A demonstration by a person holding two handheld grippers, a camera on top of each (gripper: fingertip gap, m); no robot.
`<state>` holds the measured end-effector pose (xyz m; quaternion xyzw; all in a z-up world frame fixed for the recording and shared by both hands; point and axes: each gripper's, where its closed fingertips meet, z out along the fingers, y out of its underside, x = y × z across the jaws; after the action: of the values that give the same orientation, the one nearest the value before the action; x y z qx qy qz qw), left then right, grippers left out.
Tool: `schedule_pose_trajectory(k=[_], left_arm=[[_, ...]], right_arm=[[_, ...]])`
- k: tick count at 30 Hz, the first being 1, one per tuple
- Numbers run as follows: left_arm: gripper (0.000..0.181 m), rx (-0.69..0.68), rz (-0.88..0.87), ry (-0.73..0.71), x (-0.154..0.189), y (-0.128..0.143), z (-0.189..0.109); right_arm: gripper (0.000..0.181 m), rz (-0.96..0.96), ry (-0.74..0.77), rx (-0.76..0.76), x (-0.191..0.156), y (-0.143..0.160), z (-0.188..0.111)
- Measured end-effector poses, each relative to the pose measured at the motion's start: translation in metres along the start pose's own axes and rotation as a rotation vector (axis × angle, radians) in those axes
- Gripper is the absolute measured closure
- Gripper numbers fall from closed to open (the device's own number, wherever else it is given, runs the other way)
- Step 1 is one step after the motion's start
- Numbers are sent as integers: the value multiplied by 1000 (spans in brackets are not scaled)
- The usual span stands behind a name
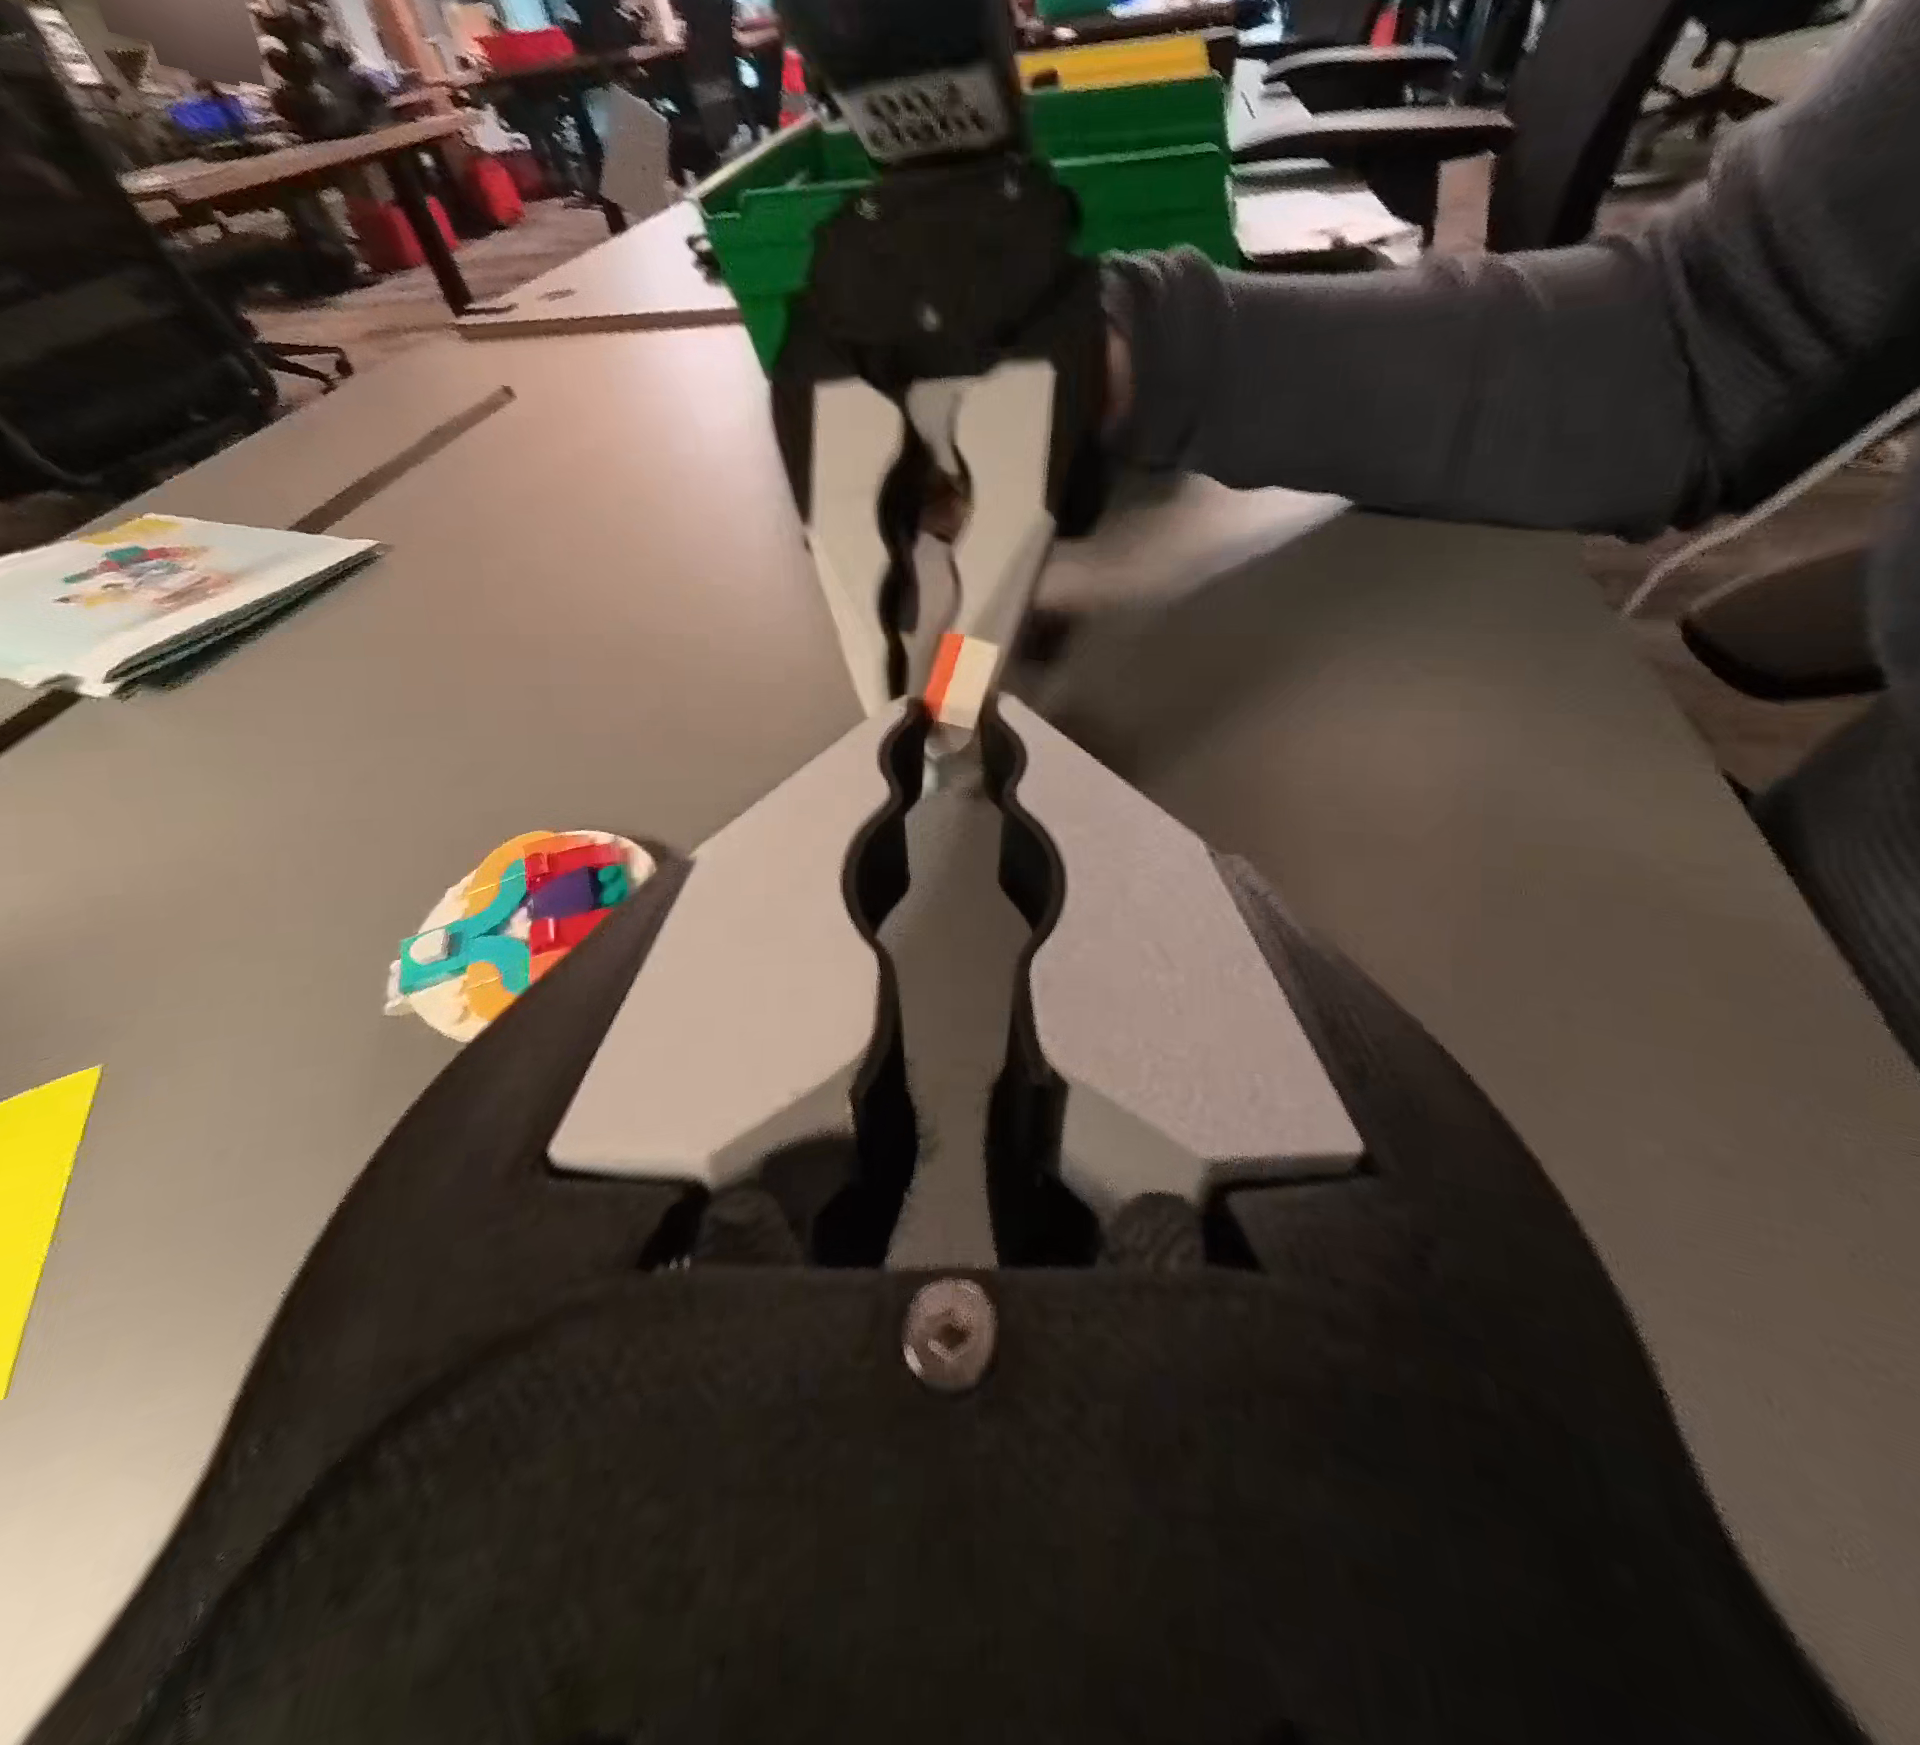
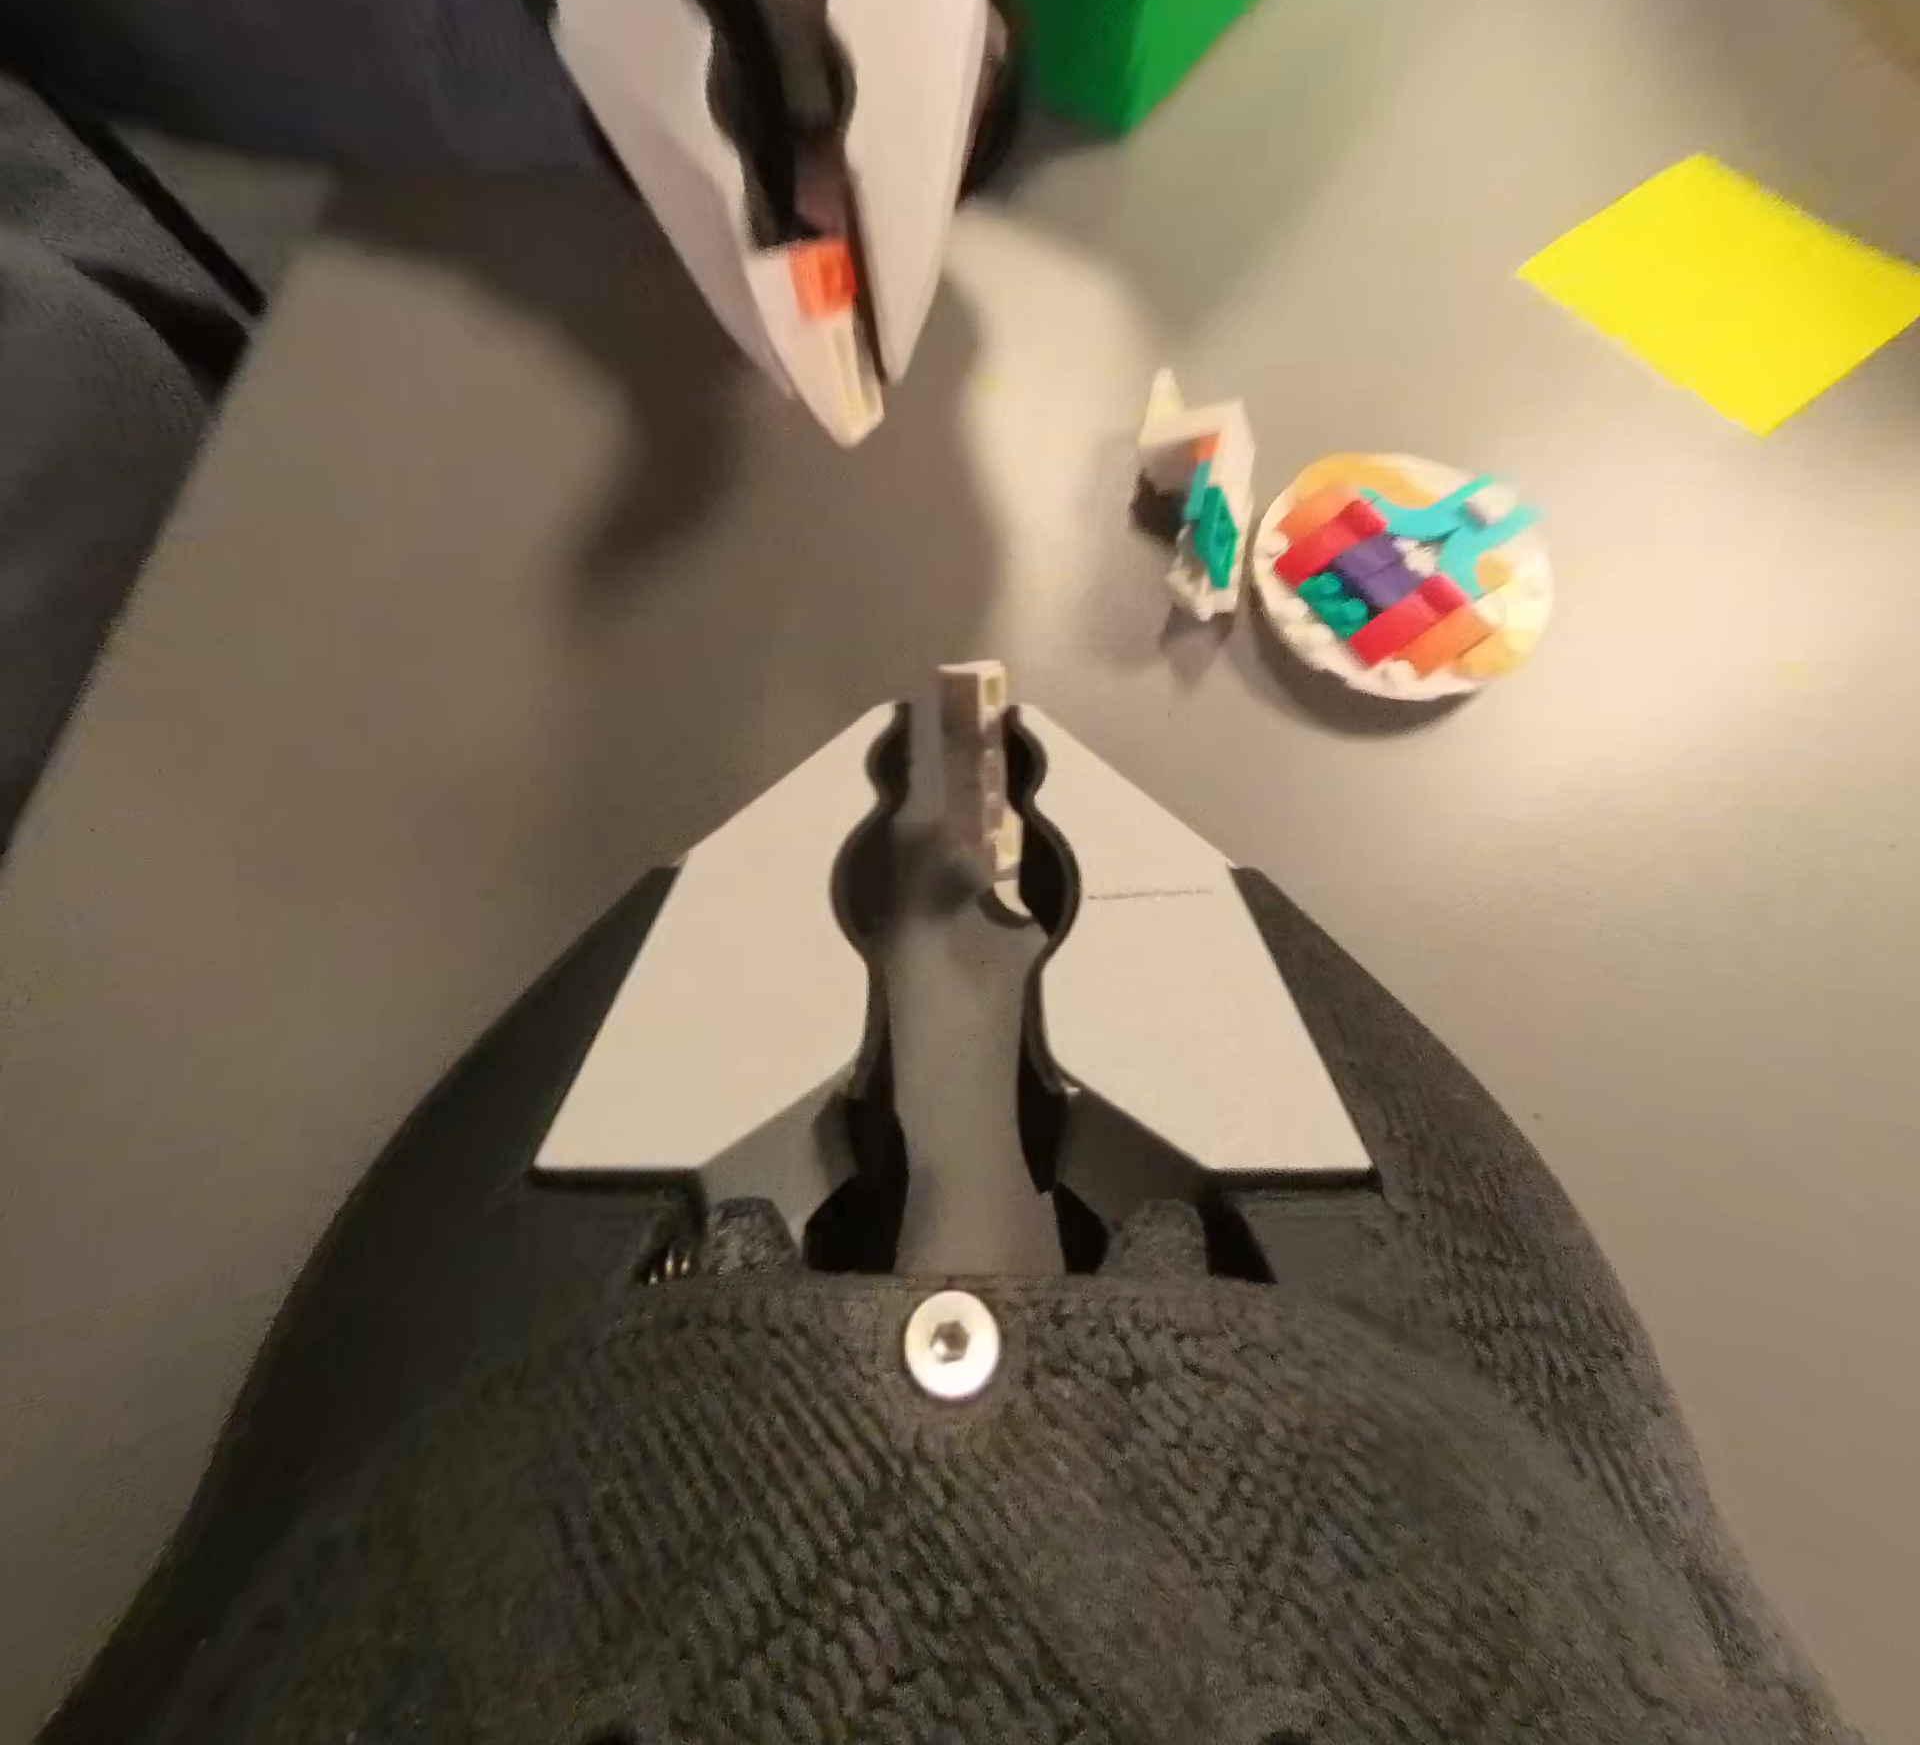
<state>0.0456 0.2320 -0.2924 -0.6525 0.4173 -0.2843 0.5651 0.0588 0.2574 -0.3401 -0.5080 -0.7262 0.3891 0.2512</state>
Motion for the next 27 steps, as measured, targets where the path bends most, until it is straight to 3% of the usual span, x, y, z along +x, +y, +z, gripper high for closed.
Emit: schedule_pose_trajectory(k=[3, 8, 14, 18, 21, 27], left_arm=[[172, 26, -146, 27, -4, -2, -2], [172, 0, -302, -72, -30, 8, -8], [171, -237, -364, -119, -32, 43, -3], [140, -327, -310, -156, -31, 54, 1], [118, -329, -257, -189, -33, 53, 2], [111, -278, -276, -160, -29, 45, 5]], right_arm=[[157, -7, -8, -76, -5, 8, 11], [149, 23, 11, -7, 2, 2, 3], [150, 22, 18, -66, 2, 12, 2], [151, 20, -4, -106, -3, 16, 6], [176, -56, 21, -158, -4, 21, 9], [176, -305, 163, -142, 2, 5, 8]])
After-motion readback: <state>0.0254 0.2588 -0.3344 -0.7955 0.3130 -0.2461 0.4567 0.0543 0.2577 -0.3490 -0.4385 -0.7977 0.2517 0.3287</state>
